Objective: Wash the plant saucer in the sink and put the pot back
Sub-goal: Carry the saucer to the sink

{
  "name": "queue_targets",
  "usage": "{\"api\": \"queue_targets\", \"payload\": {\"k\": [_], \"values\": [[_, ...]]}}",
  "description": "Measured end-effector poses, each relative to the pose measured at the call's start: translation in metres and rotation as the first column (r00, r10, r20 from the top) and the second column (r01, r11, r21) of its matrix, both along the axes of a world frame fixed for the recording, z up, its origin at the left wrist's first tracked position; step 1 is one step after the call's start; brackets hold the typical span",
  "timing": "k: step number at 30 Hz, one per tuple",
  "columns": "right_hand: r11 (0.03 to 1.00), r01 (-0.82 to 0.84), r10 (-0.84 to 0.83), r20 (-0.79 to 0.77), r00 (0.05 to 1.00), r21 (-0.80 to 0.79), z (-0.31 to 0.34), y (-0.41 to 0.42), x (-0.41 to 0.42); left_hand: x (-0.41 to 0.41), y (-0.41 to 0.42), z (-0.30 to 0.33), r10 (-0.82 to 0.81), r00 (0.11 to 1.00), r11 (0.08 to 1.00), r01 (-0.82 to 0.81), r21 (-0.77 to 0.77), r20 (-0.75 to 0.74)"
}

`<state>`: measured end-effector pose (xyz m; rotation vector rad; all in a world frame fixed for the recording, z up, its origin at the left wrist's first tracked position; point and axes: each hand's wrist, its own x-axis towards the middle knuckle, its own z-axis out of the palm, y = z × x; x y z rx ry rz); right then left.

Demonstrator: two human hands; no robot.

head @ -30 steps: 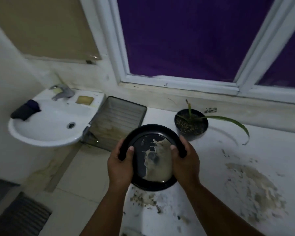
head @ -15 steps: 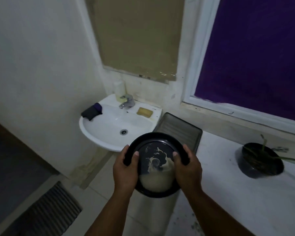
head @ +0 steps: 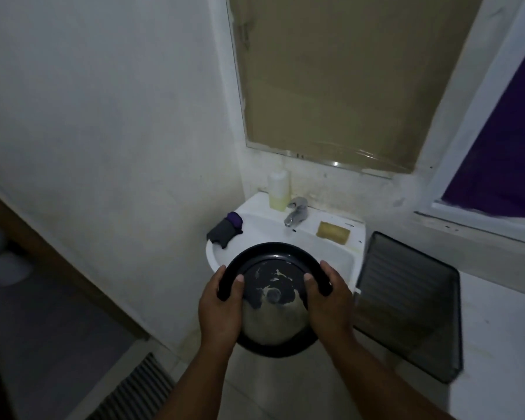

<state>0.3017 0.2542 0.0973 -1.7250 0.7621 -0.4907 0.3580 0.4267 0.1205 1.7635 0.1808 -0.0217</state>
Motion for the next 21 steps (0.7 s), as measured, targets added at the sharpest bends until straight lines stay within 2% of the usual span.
{"api": "queue_targets", "payload": {"k": [15,21], "values": [[0.999,-0.044,0.047,-0.109,0.993,0.029,-0.050,0.002,0.156,0.167,0.005,-0.052,-0.039,0.995,0.998,0.042,0.037,-0.089],[0.996,0.051,-0.037,-0.192,0.981,0.067,-0.071,0.007,0.175,0.209,0.001,-0.083,-0.102,0.983,0.989,0.117,0.093,-0.156]]}}
